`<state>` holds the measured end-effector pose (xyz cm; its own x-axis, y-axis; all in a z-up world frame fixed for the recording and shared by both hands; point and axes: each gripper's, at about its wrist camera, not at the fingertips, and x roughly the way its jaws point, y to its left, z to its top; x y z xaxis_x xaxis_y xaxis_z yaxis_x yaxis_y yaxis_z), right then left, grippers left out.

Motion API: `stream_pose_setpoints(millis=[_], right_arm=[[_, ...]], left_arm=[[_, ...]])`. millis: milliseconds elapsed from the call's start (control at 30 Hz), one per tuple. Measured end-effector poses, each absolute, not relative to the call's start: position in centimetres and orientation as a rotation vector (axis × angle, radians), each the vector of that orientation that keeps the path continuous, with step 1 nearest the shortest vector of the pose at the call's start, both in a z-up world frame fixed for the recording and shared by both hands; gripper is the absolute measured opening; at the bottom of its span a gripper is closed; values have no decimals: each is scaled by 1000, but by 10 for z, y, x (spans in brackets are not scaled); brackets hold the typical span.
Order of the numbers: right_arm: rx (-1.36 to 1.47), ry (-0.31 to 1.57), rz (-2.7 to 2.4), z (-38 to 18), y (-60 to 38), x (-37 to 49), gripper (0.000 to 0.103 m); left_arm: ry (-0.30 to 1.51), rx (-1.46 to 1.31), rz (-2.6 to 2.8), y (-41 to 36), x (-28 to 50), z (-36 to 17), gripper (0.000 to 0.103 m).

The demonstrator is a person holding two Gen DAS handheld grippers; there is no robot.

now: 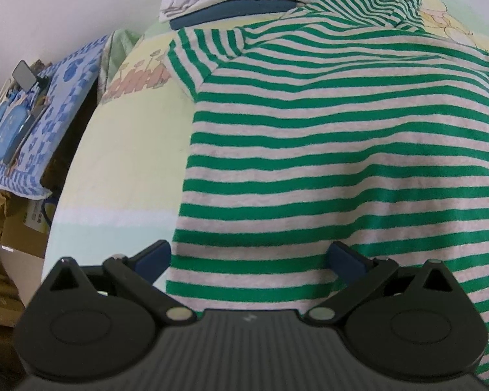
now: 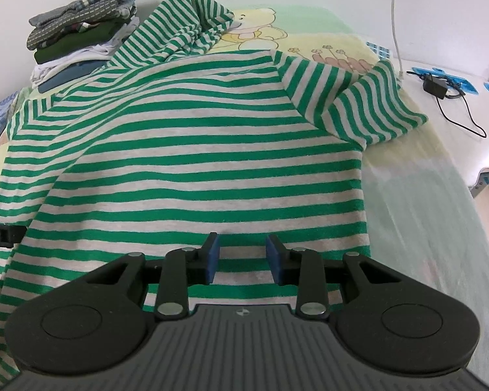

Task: Fold clothes

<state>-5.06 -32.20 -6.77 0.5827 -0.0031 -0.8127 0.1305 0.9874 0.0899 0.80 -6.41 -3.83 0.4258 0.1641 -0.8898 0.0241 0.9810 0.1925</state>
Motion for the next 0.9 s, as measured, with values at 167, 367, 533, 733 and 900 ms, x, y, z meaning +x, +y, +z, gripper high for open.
stream_pose_setpoints(millis=[167,367,533,733,900], right_arm=[[139,944,-74,-68,-323,-49,34],[109,935,-84,-69,-327,-44,34],[111,933,-101,-67,-337,-36,33],[159,883,-209,-57,-386,-14,36],[196,832,-313,-47,-430,5,36]], left_arm=[[1127,195,86,-66,11,-39,102],[1118,202,77,-66,14,-40,102],[1118,180,58,-60,17,-40,102],[1110,195,60,-63,27,-40,102],[1102,208,61,-66,36,-40,102]])
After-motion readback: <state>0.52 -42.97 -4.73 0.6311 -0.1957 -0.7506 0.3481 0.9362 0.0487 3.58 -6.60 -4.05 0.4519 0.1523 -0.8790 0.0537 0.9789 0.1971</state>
